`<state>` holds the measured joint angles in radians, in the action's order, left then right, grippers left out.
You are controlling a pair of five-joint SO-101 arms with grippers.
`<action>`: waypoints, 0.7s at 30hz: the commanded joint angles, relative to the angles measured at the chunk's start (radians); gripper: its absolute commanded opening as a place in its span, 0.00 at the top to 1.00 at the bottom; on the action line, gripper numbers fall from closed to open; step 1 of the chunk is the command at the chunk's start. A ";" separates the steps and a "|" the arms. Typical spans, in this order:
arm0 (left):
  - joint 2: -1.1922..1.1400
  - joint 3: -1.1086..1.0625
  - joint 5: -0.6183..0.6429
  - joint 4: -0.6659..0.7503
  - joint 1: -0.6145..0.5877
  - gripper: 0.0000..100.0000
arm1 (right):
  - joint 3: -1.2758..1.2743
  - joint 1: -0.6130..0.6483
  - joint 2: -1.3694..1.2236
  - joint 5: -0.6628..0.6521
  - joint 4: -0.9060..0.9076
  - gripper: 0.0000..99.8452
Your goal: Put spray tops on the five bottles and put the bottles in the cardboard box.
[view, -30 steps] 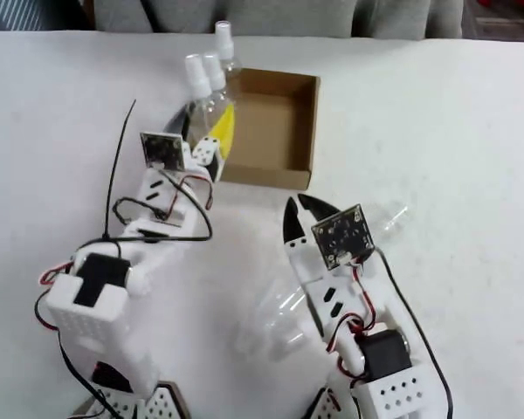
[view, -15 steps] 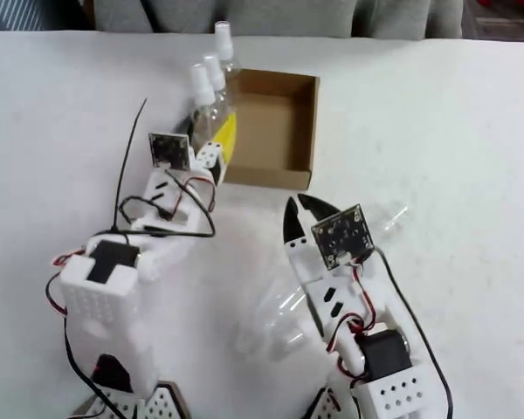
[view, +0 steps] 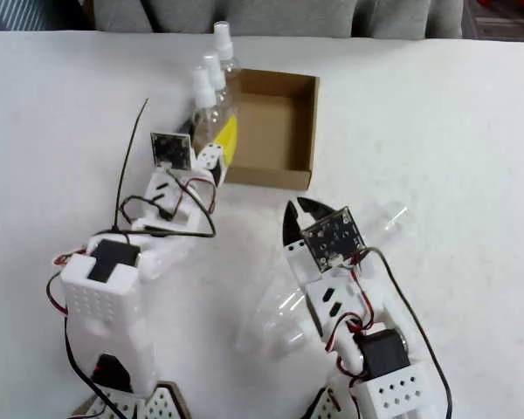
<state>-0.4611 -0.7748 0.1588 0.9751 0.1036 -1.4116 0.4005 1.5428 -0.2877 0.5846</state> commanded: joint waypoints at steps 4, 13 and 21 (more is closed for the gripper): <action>0.013 0.046 0.009 -0.120 0.004 0.68 | 0.011 0.004 0.013 -0.008 -0.024 0.98; 0.015 0.046 0.009 -0.121 -0.001 0.68 | 0.011 0.002 0.013 -0.008 -0.024 0.98; 0.016 0.043 0.009 -0.117 -0.002 0.67 | 0.011 0.002 0.013 -0.008 -0.025 0.98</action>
<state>-0.4595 -0.7733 0.1588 0.8554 0.1020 -1.4116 0.4005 1.5428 -0.2877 0.5846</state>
